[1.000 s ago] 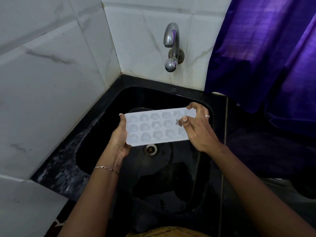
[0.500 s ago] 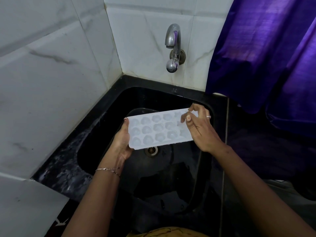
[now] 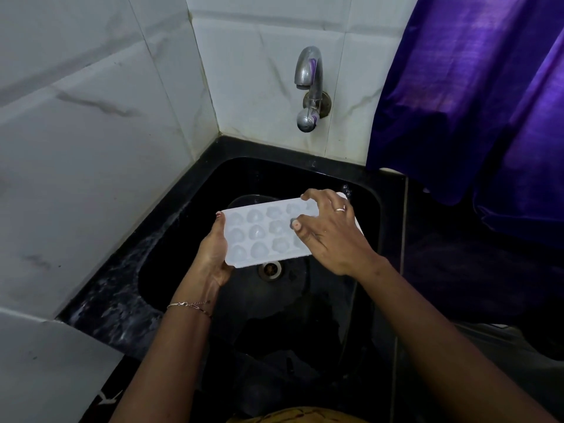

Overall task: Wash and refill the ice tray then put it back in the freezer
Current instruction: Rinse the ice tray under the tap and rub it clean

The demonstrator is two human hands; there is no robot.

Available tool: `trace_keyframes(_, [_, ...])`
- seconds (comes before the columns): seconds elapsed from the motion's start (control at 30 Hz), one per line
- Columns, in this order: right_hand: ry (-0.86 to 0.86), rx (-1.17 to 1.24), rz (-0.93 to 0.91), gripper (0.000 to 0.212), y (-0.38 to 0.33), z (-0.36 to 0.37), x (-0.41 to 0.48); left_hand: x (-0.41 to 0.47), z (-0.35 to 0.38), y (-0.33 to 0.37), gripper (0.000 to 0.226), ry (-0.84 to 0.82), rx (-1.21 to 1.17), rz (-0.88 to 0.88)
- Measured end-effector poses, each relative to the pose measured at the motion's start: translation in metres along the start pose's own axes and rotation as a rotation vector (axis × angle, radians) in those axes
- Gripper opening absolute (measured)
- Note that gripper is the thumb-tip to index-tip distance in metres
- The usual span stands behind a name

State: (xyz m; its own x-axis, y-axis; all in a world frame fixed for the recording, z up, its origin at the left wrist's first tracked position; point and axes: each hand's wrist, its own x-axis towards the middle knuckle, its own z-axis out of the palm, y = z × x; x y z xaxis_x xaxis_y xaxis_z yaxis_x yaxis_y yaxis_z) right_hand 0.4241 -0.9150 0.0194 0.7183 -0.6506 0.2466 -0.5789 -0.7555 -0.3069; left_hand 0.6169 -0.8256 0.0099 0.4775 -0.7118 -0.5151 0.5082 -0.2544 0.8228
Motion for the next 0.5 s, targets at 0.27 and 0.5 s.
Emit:
trace_keyframes(0.27, [0.055, -0.012, 0.037, 0.048, -0.0010, -0.0002, -0.0052, -0.0008, -0.0021, -0.0007, 0.047, 0.024, 0.007, -0.005])
trace_keyframes(0.5, [0.004, 0.065, 0.003, 0.036, 0.0014, -0.0024, -0.0047, -0.0032, 0.0038, 0.0011, 0.045, 0.039, 0.003, 0.019])
